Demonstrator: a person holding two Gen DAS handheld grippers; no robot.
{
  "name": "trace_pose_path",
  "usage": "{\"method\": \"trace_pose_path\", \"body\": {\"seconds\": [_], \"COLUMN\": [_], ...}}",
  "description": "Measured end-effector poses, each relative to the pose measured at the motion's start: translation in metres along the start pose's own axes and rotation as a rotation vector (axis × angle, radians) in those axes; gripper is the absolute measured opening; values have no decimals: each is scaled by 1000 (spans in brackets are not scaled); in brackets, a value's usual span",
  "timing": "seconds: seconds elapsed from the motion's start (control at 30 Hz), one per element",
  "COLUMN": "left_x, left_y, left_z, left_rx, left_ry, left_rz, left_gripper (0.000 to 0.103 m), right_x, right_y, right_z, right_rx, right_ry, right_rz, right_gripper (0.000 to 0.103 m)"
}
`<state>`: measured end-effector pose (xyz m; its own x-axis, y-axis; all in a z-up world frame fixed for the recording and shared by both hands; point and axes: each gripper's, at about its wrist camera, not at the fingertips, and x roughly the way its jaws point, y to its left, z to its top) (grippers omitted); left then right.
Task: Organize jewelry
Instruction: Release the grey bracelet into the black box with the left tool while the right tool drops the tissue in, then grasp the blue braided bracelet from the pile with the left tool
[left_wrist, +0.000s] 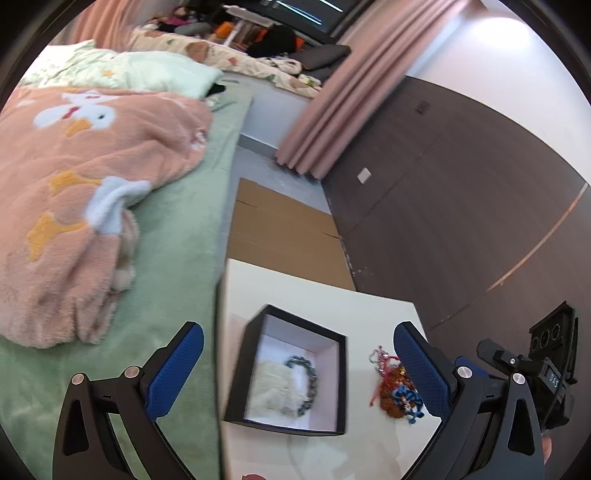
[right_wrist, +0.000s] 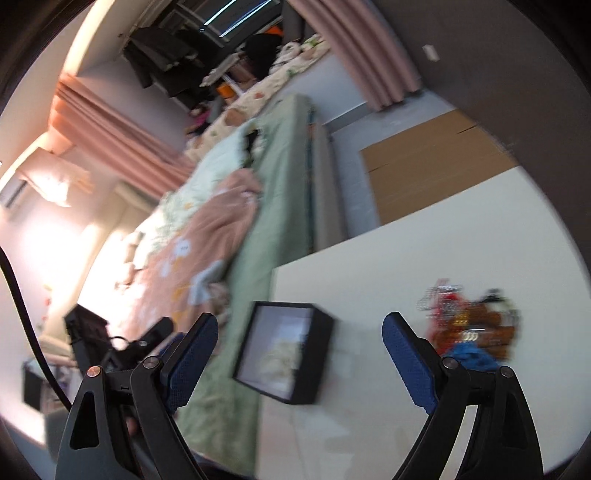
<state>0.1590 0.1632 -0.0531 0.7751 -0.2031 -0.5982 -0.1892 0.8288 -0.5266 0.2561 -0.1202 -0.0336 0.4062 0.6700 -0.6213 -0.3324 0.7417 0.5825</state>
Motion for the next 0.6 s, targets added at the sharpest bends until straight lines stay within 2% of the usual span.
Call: {"method": "trace_pose_path", "body": {"seconds": [0.07, 0.13, 0.37, 0.6], "left_x": [2, 5, 26, 46], "left_y": [-11, -25, -70, -95], "left_z": [-3, -7, -28, -44], "left_rx": [18, 49, 146, 202], "left_ry": [5, 11, 61, 101], "left_rz": [-16, -22, -37, -87], "left_gripper": [103, 103, 103, 102], "right_x": [-10, -19, -35, -45], "right_y": [-9, -23, -75, -97], "right_z": [1, 1, -8, -13], "right_rx": [-4, 21, 142, 184], "right_ry": [-11, -9, 33, 49], "right_rz": [-97, -149, -230, -254], "right_gripper": [91, 91, 91, 90]}}
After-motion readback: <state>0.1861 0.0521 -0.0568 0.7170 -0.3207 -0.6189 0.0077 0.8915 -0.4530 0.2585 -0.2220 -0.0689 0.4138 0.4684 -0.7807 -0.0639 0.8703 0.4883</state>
